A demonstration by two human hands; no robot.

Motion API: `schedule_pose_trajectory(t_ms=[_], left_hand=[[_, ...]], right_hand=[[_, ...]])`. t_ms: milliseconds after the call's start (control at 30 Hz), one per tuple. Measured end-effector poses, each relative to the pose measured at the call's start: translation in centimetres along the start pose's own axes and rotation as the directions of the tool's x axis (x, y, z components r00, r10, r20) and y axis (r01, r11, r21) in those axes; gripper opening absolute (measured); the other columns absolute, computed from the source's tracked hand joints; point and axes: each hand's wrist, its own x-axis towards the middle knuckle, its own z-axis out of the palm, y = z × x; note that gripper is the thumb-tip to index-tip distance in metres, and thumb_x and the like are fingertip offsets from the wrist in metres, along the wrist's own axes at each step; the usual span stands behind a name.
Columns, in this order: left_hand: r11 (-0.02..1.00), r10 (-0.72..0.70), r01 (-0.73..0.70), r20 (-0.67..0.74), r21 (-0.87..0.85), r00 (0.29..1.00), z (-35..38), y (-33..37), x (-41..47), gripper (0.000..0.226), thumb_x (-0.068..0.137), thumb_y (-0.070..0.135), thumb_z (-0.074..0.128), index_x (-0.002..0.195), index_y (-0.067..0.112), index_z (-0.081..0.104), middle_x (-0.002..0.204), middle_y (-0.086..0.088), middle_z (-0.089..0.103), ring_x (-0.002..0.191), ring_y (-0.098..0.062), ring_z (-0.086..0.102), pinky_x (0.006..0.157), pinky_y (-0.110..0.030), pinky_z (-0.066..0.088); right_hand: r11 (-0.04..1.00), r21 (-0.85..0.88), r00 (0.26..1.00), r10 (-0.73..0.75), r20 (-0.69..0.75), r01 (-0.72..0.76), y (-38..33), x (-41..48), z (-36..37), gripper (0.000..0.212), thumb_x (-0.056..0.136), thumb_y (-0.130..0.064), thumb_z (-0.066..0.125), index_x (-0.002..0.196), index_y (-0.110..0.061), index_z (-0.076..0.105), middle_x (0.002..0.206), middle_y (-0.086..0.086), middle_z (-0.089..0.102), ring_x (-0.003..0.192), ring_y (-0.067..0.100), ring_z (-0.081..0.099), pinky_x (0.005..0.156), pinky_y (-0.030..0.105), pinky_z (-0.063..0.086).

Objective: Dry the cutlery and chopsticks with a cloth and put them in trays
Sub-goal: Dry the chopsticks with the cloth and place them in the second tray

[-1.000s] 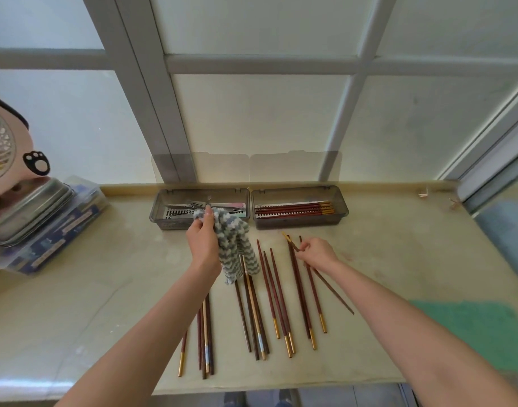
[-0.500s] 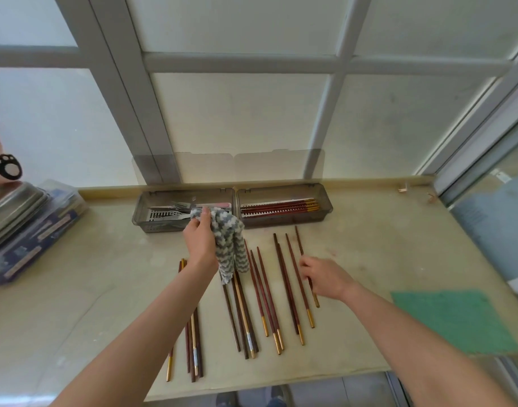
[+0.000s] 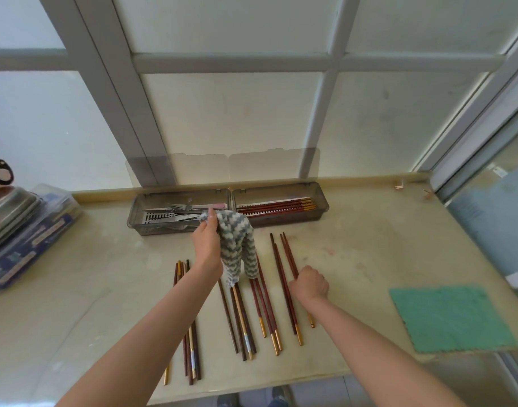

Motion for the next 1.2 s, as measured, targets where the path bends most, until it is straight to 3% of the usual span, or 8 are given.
schedule_pose_trajectory(t_ms=[167, 267, 400, 533, 733, 833, 1000, 1200], left_hand=[[0.992, -0.104, 0.111, 0.114, -0.059, 0.988, -0.8, 0.4, -0.1, 0.038, 0.100, 0.032, 0.035, 0.119, 0.005, 0.054, 0.113, -0.011, 0.062, 0.102, -0.025, 0.058, 0.088, -0.039, 0.043], [0.979, -0.125, 0.145, 0.136, -0.145, 0.983, -1.6, 0.9, 0.2, 0.041, 0.102, 0.028, 0.031, 0.127, 0.001, 0.049, 0.123, -0.016, 0.058, 0.109, -0.028, 0.055, 0.088, -0.041, 0.042], [0.953, -0.122, 0.162, 0.166, -0.256, 0.979, -2.8, 0.7, 1.1, 0.042, 0.102, 0.024, 0.029, 0.134, 0.002, 0.044, 0.129, -0.017, 0.055, 0.119, -0.030, 0.052, 0.095, -0.043, 0.041], [0.947, -0.085, 0.149, 0.227, -0.283, 0.970, -3.1, 0.2, 1.2, 0.035, 0.100, 0.021, 0.026, 0.118, 0.006, 0.052, 0.107, -0.012, 0.063, 0.098, -0.024, 0.058, 0.080, -0.036, 0.046], [0.960, -0.002, 0.061, 0.212, -0.273, 0.977, -2.7, 0.3, 0.9, 0.029, 0.092, 0.008, 0.025, 0.081, 0.011, 0.052, 0.058, 0.002, 0.061, 0.058, -0.013, 0.050, 0.061, -0.028, 0.038], [0.968, 0.050, 0.011, 0.236, -0.250, 0.970, -3.2, 0.3, 0.8, 0.032, 0.091, 0.002, 0.026, 0.098, 0.007, 0.057, 0.079, -0.004, 0.065, 0.069, -0.014, 0.057, 0.070, -0.029, 0.043], [0.974, 0.087, -0.010, 0.327, -0.228, 0.941, -4.2, 0.3, 0.6, 0.040, 0.087, -0.011, 0.028, 0.119, 0.001, 0.048, 0.104, -0.013, 0.060, 0.094, -0.023, 0.057, 0.081, -0.031, 0.046], [0.994, 0.110, -0.102, 0.283, -0.042, 0.953, -3.8, -0.1, 0.5, 0.024, 0.093, -0.002, 0.044, 0.115, 0.001, 0.053, 0.106, -0.014, 0.064, 0.100, -0.026, 0.061, 0.085, -0.033, 0.050]], right_hand=[[0.987, 0.145, 0.998, 0.066, 0.012, -0.067, -0.7, 0.7, 0.0, 0.029, 0.096, -0.019, 0.046, 0.122, -0.005, 0.048, 0.116, 0.011, 0.063, 0.103, 0.027, 0.062, 0.076, 0.029, 0.047], [0.947, 0.311, 0.997, -0.076, -0.024, 0.080, -0.8, 0.5, -0.5, 0.018, 0.099, -0.014, 0.038, 0.115, -0.007, 0.043, 0.105, 0.013, 0.064, 0.091, 0.028, 0.064, 0.067, 0.034, 0.049], [0.708, 0.686, 0.982, -0.186, -0.045, 0.165, -2.4, -1.1, -1.1, 0.006, 0.100, -0.010, 0.036, 0.102, -0.011, 0.041, 0.081, 0.008, 0.056, 0.062, 0.020, 0.058, 0.058, 0.037, 0.057], [0.393, 0.908, 0.949, -0.316, -0.017, 0.147, -6.2, -3.6, -3.1, 0.010, 0.100, -0.009, 0.038, 0.101, -0.015, 0.046, 0.073, 0.004, 0.051, 0.056, 0.011, 0.052, 0.054, 0.024, 0.049], [0.350, 0.917, 0.880, -0.476, -0.003, 0.193, -10.1, -4.9, -4.5, 0.015, 0.102, -0.013, 0.038, 0.107, -0.011, 0.052, 0.076, -0.003, 0.053, 0.052, -0.002, 0.046, 0.048, 0.013, 0.036], [0.353, 0.926, 0.865, -0.498, 0.064, 0.135, -10.7, -5.1, -4.7, 0.020, 0.103, -0.012, 0.036, 0.113, -0.008, 0.052, 0.083, -0.003, 0.055, 0.058, -0.005, 0.053, 0.050, 0.011, 0.040], [0.234, 0.972, 0.748, -0.641, 0.174, -0.026, -11.1, -5.7, -6.2, 0.018, 0.103, -0.008, 0.033, 0.100, -0.009, 0.051, 0.054, -0.007, 0.047, 0.036, 0.000, 0.038, 0.036, 0.013, 0.027], [0.214, 0.966, 0.723, -0.644, 0.250, -0.144, -11.5, -5.6, -6.0, 0.021, 0.102, -0.016, 0.036, 0.088, -0.010, 0.051, 0.055, 0.001, 0.039, 0.038, 0.007, 0.031, 0.035, 0.017, 0.021]])
